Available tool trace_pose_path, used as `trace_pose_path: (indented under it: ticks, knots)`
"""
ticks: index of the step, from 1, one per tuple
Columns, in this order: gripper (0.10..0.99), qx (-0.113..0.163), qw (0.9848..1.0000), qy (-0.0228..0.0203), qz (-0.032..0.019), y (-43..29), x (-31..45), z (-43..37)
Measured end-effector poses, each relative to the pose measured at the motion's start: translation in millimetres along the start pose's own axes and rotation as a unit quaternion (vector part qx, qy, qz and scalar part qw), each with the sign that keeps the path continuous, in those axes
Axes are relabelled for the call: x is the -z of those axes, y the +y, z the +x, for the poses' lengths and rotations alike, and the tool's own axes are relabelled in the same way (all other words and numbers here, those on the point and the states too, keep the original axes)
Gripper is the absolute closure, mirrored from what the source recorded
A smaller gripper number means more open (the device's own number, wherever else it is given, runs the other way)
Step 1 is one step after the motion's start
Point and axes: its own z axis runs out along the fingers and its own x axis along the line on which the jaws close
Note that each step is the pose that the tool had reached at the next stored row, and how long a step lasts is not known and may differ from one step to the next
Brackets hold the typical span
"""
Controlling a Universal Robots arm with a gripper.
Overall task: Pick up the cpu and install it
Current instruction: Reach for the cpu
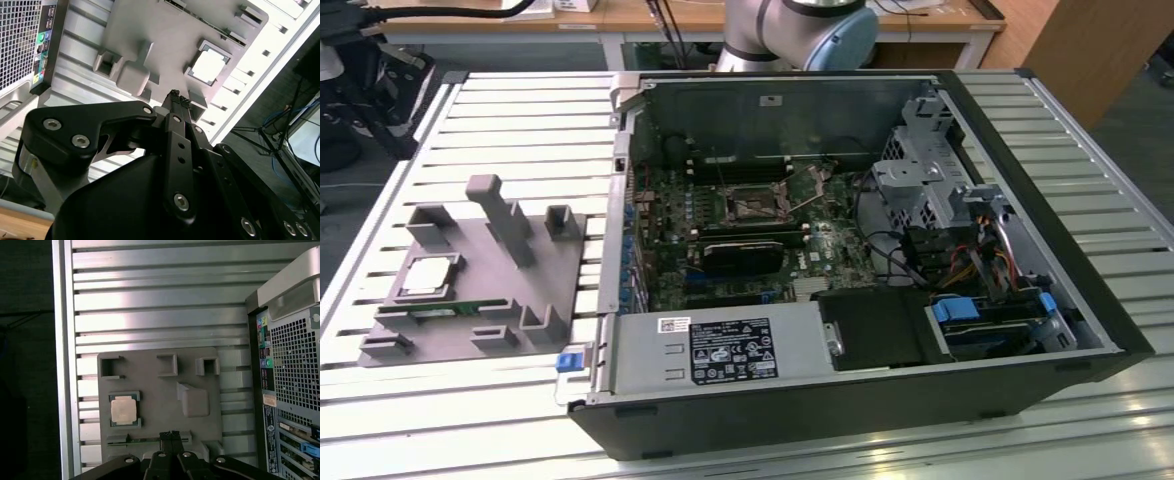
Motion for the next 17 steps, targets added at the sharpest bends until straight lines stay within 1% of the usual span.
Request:
trace_pose_path:
  ticks: [13, 17]
  knots:
    - [0.980, 0.000, 1.0000, 0.0004, 0.0000, -1.5, -0.9, 18.9]
    - [0.980, 0.000, 1.0000, 0.0005, 0.0000, -2.1, -1.2, 26.4]
